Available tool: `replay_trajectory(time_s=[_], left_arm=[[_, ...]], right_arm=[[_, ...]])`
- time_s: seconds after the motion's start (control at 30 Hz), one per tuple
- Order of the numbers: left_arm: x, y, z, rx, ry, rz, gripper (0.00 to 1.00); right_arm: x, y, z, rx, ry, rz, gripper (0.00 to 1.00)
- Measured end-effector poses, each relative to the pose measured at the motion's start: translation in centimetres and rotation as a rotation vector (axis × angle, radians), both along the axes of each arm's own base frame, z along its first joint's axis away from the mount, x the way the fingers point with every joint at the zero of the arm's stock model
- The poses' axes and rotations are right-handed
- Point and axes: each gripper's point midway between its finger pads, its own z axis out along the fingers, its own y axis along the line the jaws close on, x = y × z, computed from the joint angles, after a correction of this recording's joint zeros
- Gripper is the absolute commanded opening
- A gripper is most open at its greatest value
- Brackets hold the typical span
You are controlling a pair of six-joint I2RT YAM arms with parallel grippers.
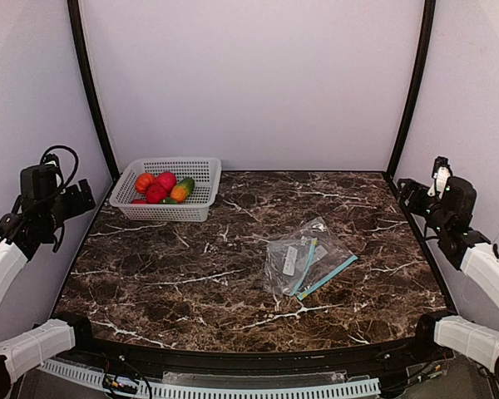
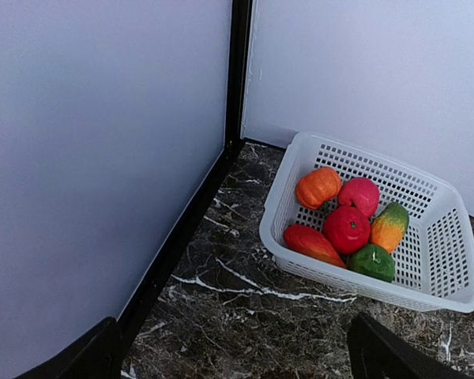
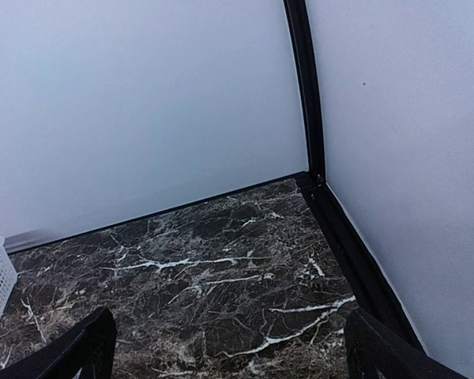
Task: Place the food in the zip-top bag and seal the zipper
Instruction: Pick up the zipper food storage bag from the center of the board.
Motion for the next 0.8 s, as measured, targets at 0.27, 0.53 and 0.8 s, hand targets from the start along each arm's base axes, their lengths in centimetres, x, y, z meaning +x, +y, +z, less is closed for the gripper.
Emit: replay_trajectory(time_s=[0.27,0.53,0.8], left_arm=[[-0.2,-1.3,-1.1,0.025,0.068,-0.1,1.0],[3.4,-5.2,2.0,0.058,0.077,-0.31,0.96],[8.4,-17.8,3.4,0.049,0.088,-0.719,0.96]], right_arm=[[-0.3,1.8,-1.2,0.016,0.06,0.102,0.99],[-0.8,5.2,-0.5,0.069,0.116,0.29,0.9],[-1.9,12.0,-3.3,0.158,0.297,0.521,0.86]])
